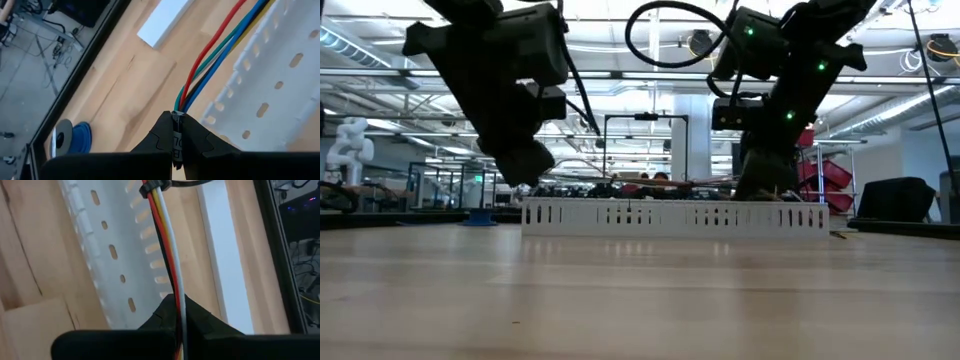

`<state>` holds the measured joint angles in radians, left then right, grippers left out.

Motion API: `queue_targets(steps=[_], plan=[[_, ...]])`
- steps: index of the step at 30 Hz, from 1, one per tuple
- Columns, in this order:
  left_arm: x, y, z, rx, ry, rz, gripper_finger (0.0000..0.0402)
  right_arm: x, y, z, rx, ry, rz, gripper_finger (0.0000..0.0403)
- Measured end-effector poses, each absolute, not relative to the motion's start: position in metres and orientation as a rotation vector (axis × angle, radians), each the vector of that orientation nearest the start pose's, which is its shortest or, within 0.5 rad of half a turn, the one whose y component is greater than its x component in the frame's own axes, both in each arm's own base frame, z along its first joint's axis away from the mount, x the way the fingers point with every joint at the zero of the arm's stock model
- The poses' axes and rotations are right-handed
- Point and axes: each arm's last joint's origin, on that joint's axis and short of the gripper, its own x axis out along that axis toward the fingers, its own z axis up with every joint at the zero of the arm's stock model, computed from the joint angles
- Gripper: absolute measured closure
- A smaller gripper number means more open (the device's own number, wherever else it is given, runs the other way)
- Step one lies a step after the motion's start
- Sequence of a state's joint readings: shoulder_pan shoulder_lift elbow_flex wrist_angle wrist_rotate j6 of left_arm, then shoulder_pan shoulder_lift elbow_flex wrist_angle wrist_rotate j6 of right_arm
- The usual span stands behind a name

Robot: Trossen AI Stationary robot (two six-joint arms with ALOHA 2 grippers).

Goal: Ziptie cables
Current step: Put the colored ziptied cables into the white cable duct

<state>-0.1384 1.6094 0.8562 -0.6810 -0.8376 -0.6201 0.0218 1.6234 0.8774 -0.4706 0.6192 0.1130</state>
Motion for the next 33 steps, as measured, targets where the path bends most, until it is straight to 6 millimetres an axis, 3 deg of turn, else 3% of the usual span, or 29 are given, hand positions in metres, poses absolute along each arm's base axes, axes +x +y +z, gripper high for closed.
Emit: queue_targets(steps=[9,14,21,26,33], plan=[[0.265,-0.017,0.153,0.111,1.124,0.774,0.0388,0.284,-0.008,0.157,-0.207,1.174,-0.519,0.0403],[0.266,-0.02,0.152,0.064,1.157,0.7,0.0347,0.281,-0.009,0.155,-0.254,1.211,-0.504,0.0397],[0.268,-0.023,0.152,0.051,1.154,0.669,0.0299,0.283,-0.01,0.156,-0.29,1.201,-0.491,0.0306],[0.268,-0.029,0.152,0.035,1.155,0.641,0.0277,0.283,-0.01,0.158,-0.332,1.167,-0.589,0.0236],[0.25,-0.038,0.159,0.075,1.165,0.752,0.0275,0.274,-0.006,0.177,-0.345,1.076,-0.743,0.0231]])
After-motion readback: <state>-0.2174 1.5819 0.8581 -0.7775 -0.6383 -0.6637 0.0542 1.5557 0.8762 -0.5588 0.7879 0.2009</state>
